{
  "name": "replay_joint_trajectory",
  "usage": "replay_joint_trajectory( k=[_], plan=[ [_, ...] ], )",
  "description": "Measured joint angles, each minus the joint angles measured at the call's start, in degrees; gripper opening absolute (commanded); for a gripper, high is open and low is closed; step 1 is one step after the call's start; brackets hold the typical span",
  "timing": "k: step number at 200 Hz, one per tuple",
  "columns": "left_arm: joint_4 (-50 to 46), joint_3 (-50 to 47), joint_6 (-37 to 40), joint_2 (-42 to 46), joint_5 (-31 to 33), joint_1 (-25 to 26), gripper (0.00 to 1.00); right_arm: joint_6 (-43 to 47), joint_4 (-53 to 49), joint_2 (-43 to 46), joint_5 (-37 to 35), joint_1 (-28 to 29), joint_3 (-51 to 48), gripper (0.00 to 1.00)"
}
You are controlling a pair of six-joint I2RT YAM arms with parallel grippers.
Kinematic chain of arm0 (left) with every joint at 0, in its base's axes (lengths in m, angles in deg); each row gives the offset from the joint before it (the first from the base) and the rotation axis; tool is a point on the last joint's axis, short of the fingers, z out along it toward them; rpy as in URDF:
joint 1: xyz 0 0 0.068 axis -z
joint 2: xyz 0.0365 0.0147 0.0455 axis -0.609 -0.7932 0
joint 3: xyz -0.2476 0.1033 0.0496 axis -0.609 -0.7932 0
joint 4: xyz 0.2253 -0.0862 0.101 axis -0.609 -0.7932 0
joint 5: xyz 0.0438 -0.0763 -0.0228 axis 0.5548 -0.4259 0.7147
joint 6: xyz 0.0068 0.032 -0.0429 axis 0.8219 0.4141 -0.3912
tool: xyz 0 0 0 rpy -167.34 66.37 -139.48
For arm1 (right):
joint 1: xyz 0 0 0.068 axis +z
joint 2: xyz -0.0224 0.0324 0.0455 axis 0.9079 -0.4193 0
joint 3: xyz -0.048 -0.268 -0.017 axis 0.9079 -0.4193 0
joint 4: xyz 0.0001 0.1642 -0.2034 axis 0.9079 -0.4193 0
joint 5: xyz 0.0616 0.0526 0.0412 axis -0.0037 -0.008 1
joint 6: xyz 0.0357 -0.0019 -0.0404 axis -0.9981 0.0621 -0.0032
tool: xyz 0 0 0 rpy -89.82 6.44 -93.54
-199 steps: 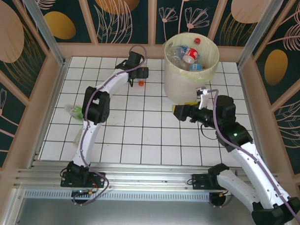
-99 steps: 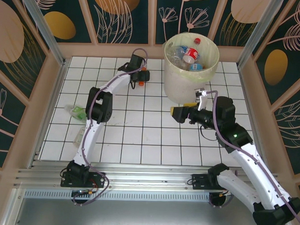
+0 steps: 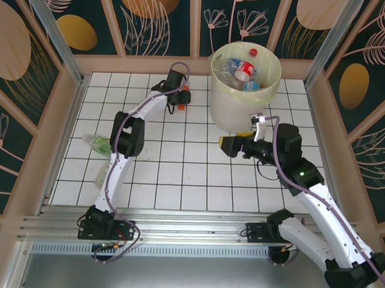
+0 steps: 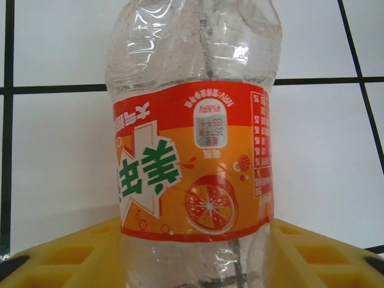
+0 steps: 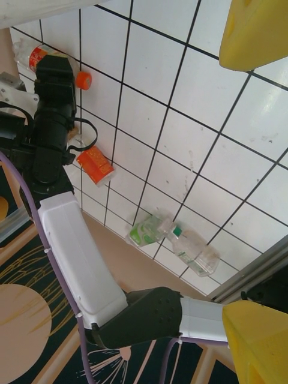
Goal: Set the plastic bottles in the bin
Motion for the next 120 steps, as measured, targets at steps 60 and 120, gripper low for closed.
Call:
replay_joint_trajectory(
  k=[60,120],
  plan=[
    [0.0,0.1,0.2,0.0,-1.4,0.0,0.46,-0.2,0.0,0.0,-1.0,0.0,0.0,0.99],
    [3.3,-12.0,0.1,7.5,-6.0,0.0,0.48,-2.1,0.2,-0.3,-4.6,0.1,-0.5,0.99]
  ],
)
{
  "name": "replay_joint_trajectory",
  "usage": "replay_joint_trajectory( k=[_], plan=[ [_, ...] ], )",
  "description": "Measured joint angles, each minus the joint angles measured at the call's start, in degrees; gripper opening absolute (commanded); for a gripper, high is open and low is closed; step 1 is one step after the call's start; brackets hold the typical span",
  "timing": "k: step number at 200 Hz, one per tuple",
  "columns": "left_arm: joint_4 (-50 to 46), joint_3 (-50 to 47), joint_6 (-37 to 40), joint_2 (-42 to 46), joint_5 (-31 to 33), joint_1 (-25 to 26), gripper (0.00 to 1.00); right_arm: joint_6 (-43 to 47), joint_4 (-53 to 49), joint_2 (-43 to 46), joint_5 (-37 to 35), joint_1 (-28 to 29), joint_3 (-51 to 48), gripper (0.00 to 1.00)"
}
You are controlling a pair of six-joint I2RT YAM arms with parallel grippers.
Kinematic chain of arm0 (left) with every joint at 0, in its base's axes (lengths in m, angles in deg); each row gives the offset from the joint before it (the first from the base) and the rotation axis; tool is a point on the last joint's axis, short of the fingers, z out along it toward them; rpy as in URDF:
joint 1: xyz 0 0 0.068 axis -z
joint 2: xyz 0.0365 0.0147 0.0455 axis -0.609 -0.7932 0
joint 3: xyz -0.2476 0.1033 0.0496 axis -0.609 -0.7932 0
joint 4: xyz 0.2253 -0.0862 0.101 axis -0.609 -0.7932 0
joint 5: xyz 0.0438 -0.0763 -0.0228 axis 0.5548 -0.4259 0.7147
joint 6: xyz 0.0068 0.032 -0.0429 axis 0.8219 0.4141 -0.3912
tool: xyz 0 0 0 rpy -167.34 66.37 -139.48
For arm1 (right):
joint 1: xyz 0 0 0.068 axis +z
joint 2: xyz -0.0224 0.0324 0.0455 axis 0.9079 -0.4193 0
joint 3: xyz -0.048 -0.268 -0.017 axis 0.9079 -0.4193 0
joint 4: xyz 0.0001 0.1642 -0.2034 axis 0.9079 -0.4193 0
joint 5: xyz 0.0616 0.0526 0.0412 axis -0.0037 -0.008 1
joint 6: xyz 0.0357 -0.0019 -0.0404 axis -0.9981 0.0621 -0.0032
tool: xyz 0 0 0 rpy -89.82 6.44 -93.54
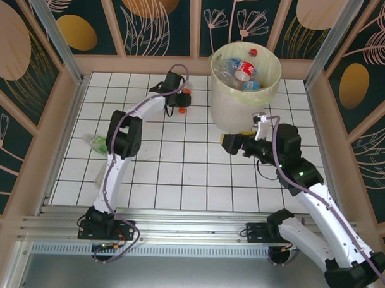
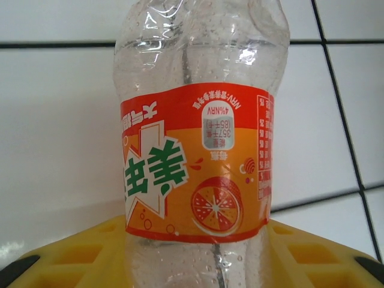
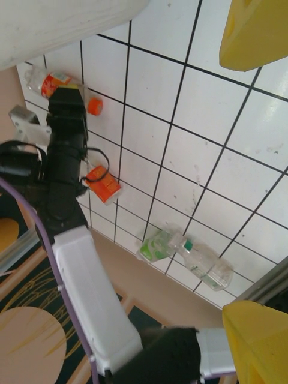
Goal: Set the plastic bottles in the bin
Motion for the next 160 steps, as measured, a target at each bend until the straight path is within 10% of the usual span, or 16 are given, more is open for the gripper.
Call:
replay_joint_trajectory(
  k=[160],
  plan=[
    [26.4,-62.9,-12.0,54.5,-20.0,1.7,0.5,-13.7,15.5,-15.0,-5.9,8.5,-3.3,0.97]
  ],
)
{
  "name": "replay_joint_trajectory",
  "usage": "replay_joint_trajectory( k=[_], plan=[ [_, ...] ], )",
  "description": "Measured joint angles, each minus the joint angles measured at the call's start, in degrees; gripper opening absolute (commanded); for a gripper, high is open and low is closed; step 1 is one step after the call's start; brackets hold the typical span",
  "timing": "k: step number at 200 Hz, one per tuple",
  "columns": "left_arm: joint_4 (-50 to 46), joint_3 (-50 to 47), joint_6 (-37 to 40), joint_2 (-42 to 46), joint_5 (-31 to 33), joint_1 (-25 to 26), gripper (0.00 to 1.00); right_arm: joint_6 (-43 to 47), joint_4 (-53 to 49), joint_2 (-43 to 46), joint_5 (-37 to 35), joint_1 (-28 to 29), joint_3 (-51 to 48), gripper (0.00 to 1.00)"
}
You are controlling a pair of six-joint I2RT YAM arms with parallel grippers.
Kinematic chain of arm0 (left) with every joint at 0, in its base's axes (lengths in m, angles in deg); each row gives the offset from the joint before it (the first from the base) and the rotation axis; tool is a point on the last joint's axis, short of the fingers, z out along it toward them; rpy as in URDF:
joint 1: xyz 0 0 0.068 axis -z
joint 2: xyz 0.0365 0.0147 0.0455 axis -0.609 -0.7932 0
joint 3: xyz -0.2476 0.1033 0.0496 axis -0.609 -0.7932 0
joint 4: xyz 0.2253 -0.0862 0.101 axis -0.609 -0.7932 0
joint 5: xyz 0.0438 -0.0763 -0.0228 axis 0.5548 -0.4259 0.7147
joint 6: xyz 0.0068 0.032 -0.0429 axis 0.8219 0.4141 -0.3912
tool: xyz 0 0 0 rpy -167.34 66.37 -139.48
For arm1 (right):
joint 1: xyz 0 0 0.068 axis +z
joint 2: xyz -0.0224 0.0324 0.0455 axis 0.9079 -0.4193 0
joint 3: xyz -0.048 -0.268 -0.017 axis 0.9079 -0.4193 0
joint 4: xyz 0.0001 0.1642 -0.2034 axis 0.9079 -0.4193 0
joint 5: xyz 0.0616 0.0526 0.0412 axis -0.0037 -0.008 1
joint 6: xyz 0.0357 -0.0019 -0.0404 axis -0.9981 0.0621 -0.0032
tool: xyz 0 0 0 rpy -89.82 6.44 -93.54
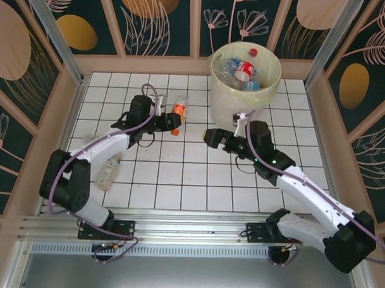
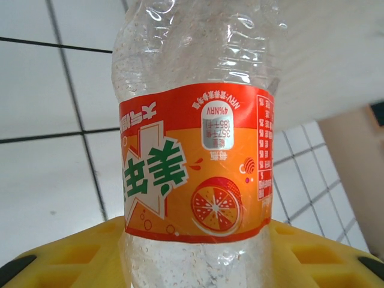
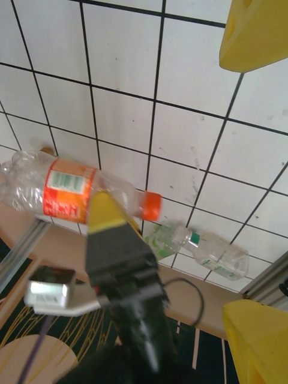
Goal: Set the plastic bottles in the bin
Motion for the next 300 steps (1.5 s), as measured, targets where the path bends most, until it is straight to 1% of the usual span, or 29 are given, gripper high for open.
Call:
replay_joint_trajectory(
  k=[46,87,103,130,155,179,220,230,259,281,300],
  plan=[
    [4.7,-8.0,-1.5,9.6,-5.0,3.7,0.51,-1.9,4.1,-9.4,0.1,1.2,8.0,0.95],
    [7.7,-10.4,-2.1,12.5,-6.9,5.6,0.51,-2.3,6.3,-16.2,1.3,3.3,13.1,0.93],
    [9.0,-11.1,-2.6,13.4,-7.1,6.3,0.51,-2.5,7.0,-17.7,1.6,4.0,14.0,0.91],
    [10.3,-11.5,-3.0,14.5,-7.8,6.8,0.51,-3.1,7.5,-18.9,2.2,4.1,14.1,0.84],
    [11.7,-11.8,-3.1,14.6,-8.2,7.7,0.51,-3.6,7.7,-19.6,2.3,4.2,14.1,0.81],
    [12.2,-12.3,-3.2,14.6,-8.3,8.5,0.51,-3.7,7.7,-19.6,2.4,4.2,14.3,0.73],
    [12.8,-12.5,-3.2,14.6,-8.3,8.8,0.51,-3.8,7.7,-19.6,2.2,4.2,14.5,0.57],
    [12.8,-12.5,-3.2,14.6,-8.3,8.8,0.52,-3.7,7.7,-19.6,2.2,4.2,14.5,0.55],
    [13.1,-12.6,-3.6,14.6,-8.3,8.8,0.59,-3.8,7.7,-19.6,2.2,4.2,14.5,0.5],
    [13.1,-12.6,-3.8,14.7,-8.3,8.9,0.7,-3.7,7.7,-19.6,2.2,4.3,14.5,0.48],
    [13.1,-12.6,-3.8,14.8,-8.3,8.9,0.85,-3.6,7.7,-19.6,2.1,4.3,14.5,0.48]
  ],
)
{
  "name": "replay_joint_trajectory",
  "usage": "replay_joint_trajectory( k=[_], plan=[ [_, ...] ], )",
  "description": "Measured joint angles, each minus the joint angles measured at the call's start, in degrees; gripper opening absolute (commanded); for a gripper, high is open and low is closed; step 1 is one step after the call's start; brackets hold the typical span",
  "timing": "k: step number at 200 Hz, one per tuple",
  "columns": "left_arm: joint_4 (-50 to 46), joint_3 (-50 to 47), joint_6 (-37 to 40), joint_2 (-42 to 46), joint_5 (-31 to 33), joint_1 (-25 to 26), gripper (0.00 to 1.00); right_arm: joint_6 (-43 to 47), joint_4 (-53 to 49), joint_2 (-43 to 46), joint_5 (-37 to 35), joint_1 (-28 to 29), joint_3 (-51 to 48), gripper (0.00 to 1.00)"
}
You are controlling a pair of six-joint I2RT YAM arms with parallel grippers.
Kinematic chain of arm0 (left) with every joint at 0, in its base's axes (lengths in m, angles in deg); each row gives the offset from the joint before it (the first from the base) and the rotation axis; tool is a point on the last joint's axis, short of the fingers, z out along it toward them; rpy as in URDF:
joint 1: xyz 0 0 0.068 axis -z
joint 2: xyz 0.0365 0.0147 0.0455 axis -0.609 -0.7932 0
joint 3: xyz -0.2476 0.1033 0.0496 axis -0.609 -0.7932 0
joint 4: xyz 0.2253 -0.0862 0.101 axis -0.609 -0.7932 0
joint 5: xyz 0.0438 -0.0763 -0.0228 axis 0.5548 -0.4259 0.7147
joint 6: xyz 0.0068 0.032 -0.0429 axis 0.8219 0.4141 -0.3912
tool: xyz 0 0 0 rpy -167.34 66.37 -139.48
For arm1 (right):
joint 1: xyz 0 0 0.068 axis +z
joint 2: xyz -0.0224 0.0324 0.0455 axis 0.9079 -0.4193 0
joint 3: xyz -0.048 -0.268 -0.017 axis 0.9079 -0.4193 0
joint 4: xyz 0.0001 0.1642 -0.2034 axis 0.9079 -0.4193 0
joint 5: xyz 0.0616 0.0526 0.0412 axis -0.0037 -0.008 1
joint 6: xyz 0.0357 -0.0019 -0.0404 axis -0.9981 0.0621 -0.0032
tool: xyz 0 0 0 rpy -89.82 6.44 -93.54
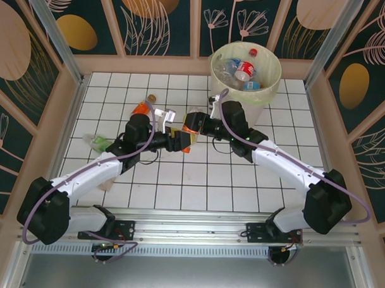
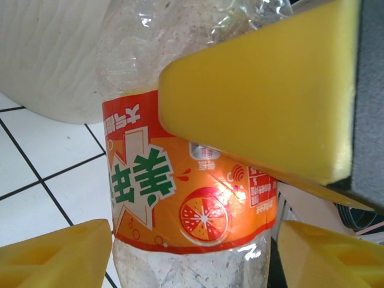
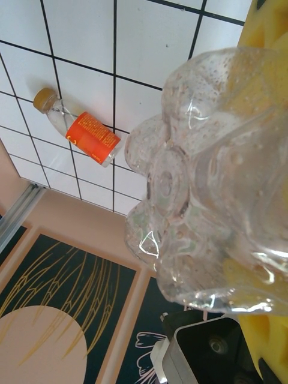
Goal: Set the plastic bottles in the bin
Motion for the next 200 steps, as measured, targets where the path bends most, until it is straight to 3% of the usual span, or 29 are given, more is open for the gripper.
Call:
replay_joint_trajectory(
  k=[21,84,129,164,200],
  plan=[
    [-0.4,0.0,0.6,1.1,0.0,0.0,0.98,0.8,-0.9,0.2,-0.6,0.0,0.4,0.48],
    [-2.3,0.0,4.7,11.1,-1.1,0.0,0.99,7.8,-8.0,5.4,-7.9,-0.1,7.9,0.48],
    [-12.8,3.0,10.5,16.5,2.3,0.0,0.99,16.5,-13.5,8.6,-17.6,-1.7,17.4,0.49],
    [-20.0,4.7,15.3,21.4,5.5,0.0,0.99,23.2,-15.8,10.1,-24.0,-6.6,22.0,0.49],
    [-22.9,4.7,17.7,23.5,7.7,0.0,0.99,28.2,-17.8,9.5,-26.2,-14.8,25.0,0.49]
  ],
)
